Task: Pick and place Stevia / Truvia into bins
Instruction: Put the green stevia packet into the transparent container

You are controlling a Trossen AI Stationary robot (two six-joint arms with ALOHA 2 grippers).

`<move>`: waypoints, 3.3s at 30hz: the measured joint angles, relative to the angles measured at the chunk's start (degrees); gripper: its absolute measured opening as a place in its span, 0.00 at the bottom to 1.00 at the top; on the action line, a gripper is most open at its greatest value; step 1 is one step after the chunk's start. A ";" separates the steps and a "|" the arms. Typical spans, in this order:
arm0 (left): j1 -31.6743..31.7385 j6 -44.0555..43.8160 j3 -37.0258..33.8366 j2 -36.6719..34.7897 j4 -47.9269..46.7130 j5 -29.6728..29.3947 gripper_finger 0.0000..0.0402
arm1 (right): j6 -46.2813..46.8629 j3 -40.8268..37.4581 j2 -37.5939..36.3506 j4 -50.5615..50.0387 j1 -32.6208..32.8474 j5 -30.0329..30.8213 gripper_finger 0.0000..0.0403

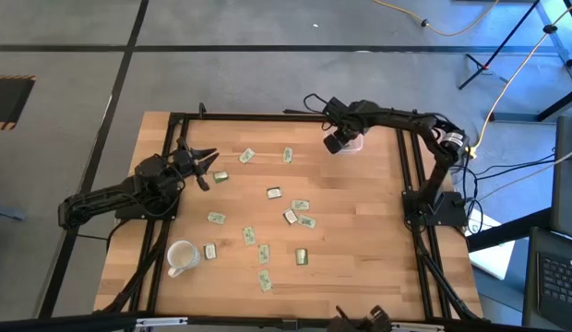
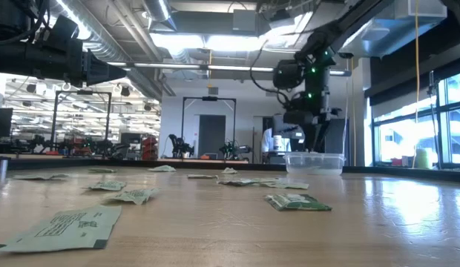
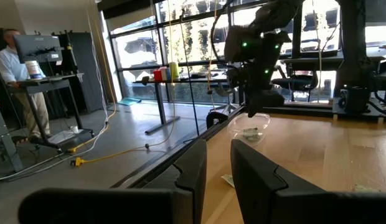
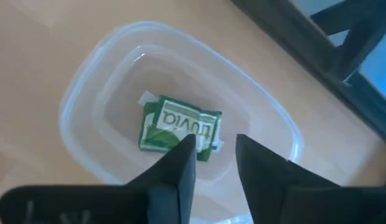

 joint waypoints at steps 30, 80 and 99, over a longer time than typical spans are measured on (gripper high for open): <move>0.00 0.00 0.00 0.22 -0.13 0.00 0.17 | -12.13 -7.82 3.60 21.67 34.61 -10.68 0.30; 0.01 0.01 0.00 0.24 -0.04 0.00 0.17 | -5.86 4.82 -10.82 -11.31 24.12 5.87 0.00; 0.02 0.02 -0.02 0.33 -0.02 -0.02 0.17 | -7.94 -8.61 -9.06 0.35 3.61 5.78 0.00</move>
